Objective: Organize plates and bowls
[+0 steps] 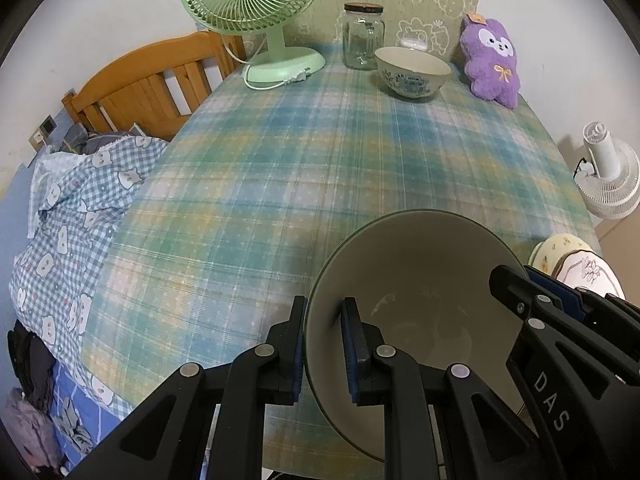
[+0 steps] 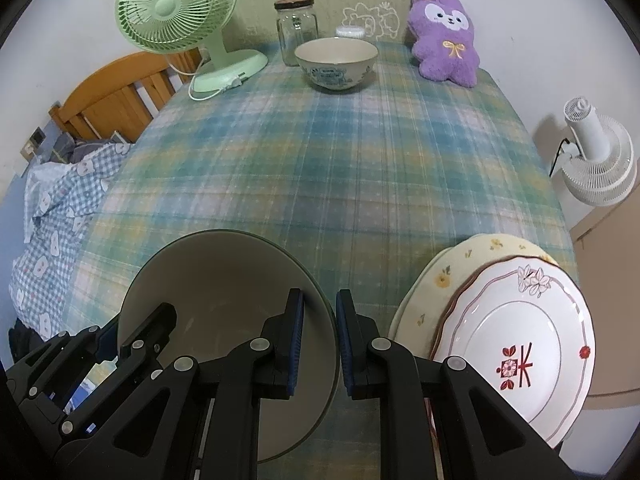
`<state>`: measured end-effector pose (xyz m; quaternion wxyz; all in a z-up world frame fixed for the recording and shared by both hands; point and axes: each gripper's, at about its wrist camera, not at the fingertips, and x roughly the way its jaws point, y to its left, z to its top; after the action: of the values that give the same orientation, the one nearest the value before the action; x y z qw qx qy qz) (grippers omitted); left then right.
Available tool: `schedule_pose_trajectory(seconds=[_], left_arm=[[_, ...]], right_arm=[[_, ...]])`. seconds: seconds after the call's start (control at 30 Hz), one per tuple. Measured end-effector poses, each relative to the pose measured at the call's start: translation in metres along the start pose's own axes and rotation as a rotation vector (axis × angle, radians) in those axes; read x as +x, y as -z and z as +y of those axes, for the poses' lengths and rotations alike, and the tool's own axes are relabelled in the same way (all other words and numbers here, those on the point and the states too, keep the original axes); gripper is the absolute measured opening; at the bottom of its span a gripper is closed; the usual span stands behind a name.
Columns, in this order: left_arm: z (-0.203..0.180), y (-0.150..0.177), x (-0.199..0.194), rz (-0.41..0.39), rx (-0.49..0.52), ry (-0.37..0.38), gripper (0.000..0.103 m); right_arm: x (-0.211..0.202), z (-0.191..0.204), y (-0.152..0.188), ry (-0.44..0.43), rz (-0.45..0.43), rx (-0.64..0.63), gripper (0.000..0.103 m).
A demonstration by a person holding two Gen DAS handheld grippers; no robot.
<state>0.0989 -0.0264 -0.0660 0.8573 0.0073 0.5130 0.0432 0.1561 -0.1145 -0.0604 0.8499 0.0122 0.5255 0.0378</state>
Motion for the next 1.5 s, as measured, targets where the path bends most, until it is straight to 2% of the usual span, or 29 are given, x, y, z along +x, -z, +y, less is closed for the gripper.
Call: schedule_pose_trajectory(seconds=[0.5,0.63,0.77,0.87,0.93,0.97,1.0,1.17,1.3,1.5], left_arm=[[0.0,-0.004,0.007,0.014,0.037,0.026,0.015],[-0.001,-0.003,0.007,0.02,0.039,0.036,0.024],[-0.006,-0.004,0.005,0.013,0.056,0.045,0.038],[-0.008,-0.004,0.001,0.003,0.06,0.052,0.045],[-0.009,-0.006,-0.002,-0.005,0.058,0.049,0.049],[-0.009,-0.006,-0.003,-0.009,0.058,0.048,0.05],[-0.01,-0.006,-0.005,-0.014,0.058,0.046,0.05],[-0.01,-0.01,-0.015,-0.031,0.05,0.049,0.055],[-0.012,-0.013,-0.03,-0.068,0.048,0.062,0.061],[-0.016,-0.021,-0.047,-0.097,0.022,0.024,0.065]], right_arm=[[0.005,0.001,0.001,0.032,0.016,0.057,0.021],[0.005,0.002,0.001,0.04,0.017,0.058,0.021],[0.005,0.002,0.0,0.039,0.018,0.057,0.021],[0.001,0.002,0.0,0.031,0.004,0.049,0.023],[-0.003,0.002,-0.001,0.03,-0.007,0.046,0.037],[-0.005,0.001,-0.001,0.026,-0.015,0.048,0.052],[-0.01,0.0,-0.001,0.024,-0.033,0.051,0.06],[-0.021,-0.001,-0.005,0.022,-0.057,0.041,0.061],[-0.034,-0.005,-0.009,0.01,-0.082,0.043,0.074],[-0.057,-0.008,-0.017,-0.007,-0.115,0.036,0.076]])
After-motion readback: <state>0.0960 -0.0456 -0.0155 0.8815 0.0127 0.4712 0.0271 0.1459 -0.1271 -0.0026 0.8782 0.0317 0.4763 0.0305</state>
